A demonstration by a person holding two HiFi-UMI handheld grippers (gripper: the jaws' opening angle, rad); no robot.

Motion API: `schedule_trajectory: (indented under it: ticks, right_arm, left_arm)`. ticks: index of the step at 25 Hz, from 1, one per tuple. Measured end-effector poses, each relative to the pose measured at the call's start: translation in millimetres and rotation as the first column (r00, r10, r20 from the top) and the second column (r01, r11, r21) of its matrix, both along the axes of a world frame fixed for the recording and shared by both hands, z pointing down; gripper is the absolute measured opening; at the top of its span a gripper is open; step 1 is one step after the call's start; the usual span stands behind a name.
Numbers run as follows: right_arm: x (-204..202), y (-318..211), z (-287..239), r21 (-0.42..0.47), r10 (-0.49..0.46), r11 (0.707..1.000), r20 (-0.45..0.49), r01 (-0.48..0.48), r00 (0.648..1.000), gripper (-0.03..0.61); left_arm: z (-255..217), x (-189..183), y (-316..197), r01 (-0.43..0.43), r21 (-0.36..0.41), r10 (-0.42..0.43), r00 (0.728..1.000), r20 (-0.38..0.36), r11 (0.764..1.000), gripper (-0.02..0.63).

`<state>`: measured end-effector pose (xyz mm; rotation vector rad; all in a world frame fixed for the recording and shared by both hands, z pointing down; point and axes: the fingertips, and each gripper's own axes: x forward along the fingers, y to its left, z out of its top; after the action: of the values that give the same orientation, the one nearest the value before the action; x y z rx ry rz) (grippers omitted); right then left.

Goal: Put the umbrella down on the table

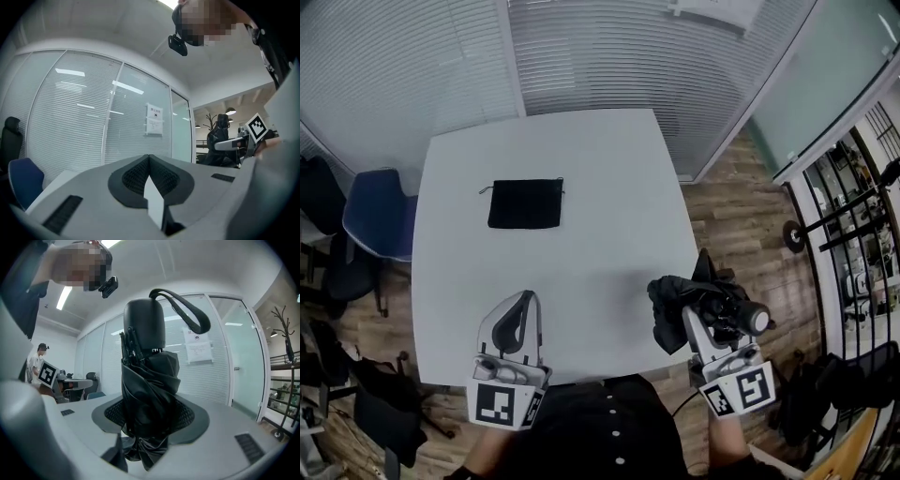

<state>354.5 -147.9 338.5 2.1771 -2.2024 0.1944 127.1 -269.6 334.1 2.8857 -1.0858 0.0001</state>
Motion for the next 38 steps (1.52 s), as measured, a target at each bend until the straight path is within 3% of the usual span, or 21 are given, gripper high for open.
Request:
schedule_trajectory:
  ticks: [6, 20, 26, 38]
  right_arm:
    - [21, -30, 23, -0.038, -0.079, 0.996, 0.034, 0.08, 0.996, 0.252]
    - [23, -81, 87, -0.135, -0.224, 0.965, 0.018, 0.224, 0.974, 0.252]
    - [32, -102, 120, -0.159, -0.241, 0.958, 0.013, 0.24, 0.97, 0.252]
    - [35, -144, 189, -0.255, -0.233, 0.947, -0.133, 0.194, 0.963, 0.253]
  left_arm:
    - [-2, 10, -1, 0.048, -0.012, -0.048, 0.999, 0.025, 0.999, 0.015]
    - [8, 7, 9, 0.14, -0.047, -0.136, 0.987, 0.082, 0.989, 0.015]
    - [18, 6, 19, 0.166, -0.081, -0.157, 0.982, 0.108, 0.983, 0.015]
    - [16, 0, 27, 0.188, -0.062, -0.178, 0.974, 0.137, 0.98, 0.015]
